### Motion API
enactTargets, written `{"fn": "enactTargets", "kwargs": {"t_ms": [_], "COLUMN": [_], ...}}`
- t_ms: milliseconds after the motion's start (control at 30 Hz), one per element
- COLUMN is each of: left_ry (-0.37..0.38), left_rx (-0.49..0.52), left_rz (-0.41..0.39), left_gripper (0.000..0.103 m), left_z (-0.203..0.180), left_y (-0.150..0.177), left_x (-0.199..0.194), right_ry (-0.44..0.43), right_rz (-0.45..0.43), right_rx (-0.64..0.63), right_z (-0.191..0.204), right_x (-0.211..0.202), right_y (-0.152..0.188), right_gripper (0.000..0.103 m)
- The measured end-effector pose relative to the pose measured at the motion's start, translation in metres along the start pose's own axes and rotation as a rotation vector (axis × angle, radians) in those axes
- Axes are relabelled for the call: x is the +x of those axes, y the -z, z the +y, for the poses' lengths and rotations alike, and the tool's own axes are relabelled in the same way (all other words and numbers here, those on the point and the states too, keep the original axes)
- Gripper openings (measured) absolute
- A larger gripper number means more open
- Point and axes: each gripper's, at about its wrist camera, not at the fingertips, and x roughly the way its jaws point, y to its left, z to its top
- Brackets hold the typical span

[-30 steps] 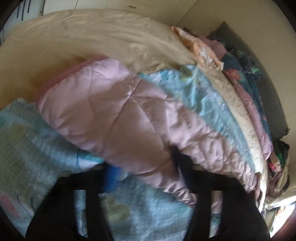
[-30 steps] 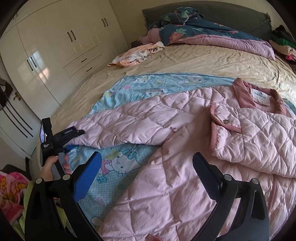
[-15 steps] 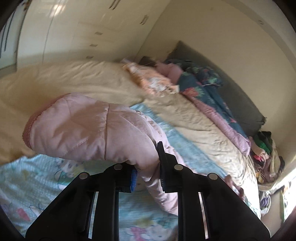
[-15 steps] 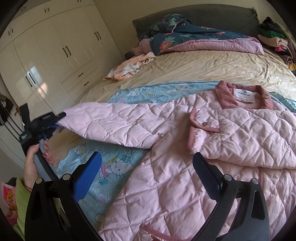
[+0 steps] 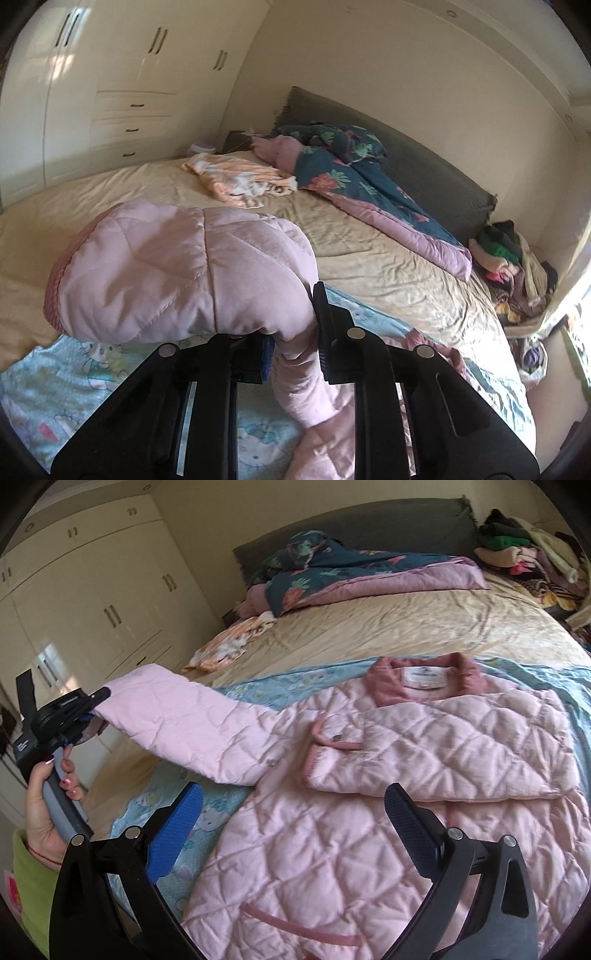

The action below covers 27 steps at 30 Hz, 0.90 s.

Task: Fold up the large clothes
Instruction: 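Lift the sleeve with the left tool and fold it across the jacket front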

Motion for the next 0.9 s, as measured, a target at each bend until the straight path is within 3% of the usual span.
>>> {"fn": "enactTargets", "kwargs": {"t_ms": [900], "left_ry": [0.14], "left_rx": [0.233], "left_rz": [0.022], "left_gripper": [0.01], "left_z": [-0.142], "left_y": [0.043], "left_x": [0.015], "right_ry": [0.027], "right_rz": [-0.095], "right_rx": [0.165], "right_z": [-0.1], "right_x": [-0.057], "right_y": [0.002], "right_gripper": [0.098]}}
